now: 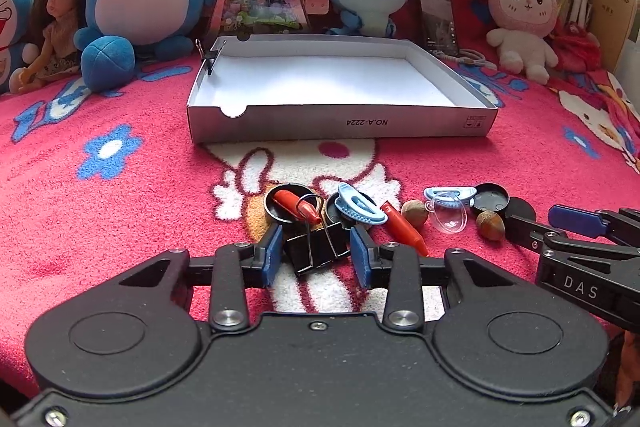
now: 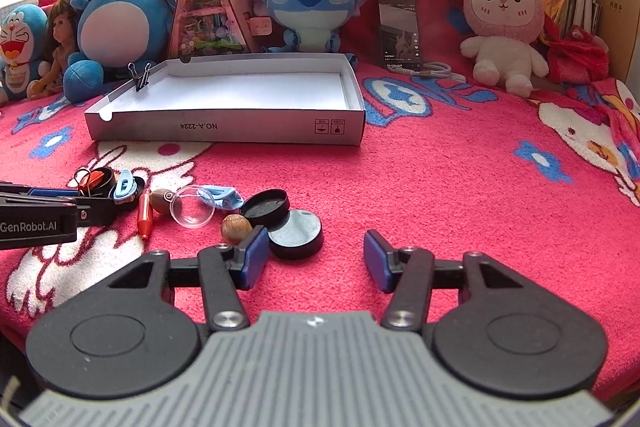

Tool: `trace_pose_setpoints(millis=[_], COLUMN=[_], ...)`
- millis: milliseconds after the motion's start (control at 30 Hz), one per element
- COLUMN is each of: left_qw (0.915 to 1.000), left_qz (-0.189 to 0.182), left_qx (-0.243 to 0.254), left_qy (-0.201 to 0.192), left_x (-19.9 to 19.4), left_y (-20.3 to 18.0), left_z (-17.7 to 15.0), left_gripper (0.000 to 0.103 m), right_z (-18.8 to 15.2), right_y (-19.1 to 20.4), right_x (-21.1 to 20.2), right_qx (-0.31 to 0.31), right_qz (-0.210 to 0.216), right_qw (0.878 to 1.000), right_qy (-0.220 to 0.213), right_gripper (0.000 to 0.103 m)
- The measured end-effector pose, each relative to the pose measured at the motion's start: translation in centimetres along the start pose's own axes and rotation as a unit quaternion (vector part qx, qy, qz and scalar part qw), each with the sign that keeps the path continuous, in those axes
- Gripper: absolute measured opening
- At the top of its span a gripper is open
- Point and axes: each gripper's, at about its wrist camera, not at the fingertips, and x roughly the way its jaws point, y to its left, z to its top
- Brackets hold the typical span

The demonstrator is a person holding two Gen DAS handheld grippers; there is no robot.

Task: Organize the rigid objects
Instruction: 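Close the left gripper on the black binder clip while the right grips the black puck, then carry the binder clip and black puck into the white tray with both grippers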

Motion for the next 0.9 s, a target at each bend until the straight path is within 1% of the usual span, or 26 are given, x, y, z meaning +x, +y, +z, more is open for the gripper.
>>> trace_pose_setpoints(millis=[33, 67, 100, 300, 433, 533, 667, 900], left_qw=[1.0000, 1.0000, 0.9999, 0.9992, 0.9983, 0.9979, 0.9976, 0.9976], left_qz=[-0.002, -0.006, -0.011, -0.025, -0.041, -0.043, -0.051, -0.053], left_qx=[0.001, 0.003, 0.005, 0.005, -0.006, -0.007, -0.014, -0.017], left_qy=[-0.002, -0.004, -0.007, -0.031, -0.040, -0.048, -0.045, -0.041], left_x=[-0.1, -0.3, -0.7, -2.8, -3.8, -4.3, -4.3, -3.8], left_y=[0.0, 0.0, 0.1, 0.7, 1.3, 1.5, 1.9, 2.3], left_z=[0.0, 0.1, 0.2, 1.0, 1.8, 2.2, 2.7, 3.3], left_gripper=[0.035, 0.035, 0.035, 0.035, 0.035, 0.035, 0.035, 0.035], right_z=[0.0, 0.1, 0.2, 0.9, 1.5, 1.9, 2.2, 2.5], right_y=[0.1, 0.2, 0.4, -0.1, -0.7, -1.2, -1.6, -1.7], right_x=[0.1, 0.2, 0.1, -0.7, -1.3, -1.4, -1.5, -1.3], right_qx=[-0.003, -0.004, -0.003, 0.008, 0.013, 0.018, 0.025, 0.028], right_qz=[0.001, 0.000, -0.003, -0.005, -0.009, -0.014, -0.017, -0.017], right_qw=[1.000, 1.000, 1.000, 1.000, 1.000, 0.999, 0.999, 0.999], right_qy=[0.001, 0.001, -0.002, -0.016, -0.024, -0.027, -0.030, -0.030], right_gripper=[0.050, 0.041, 0.035, 0.035, 0.035, 0.035, 0.035, 0.035])
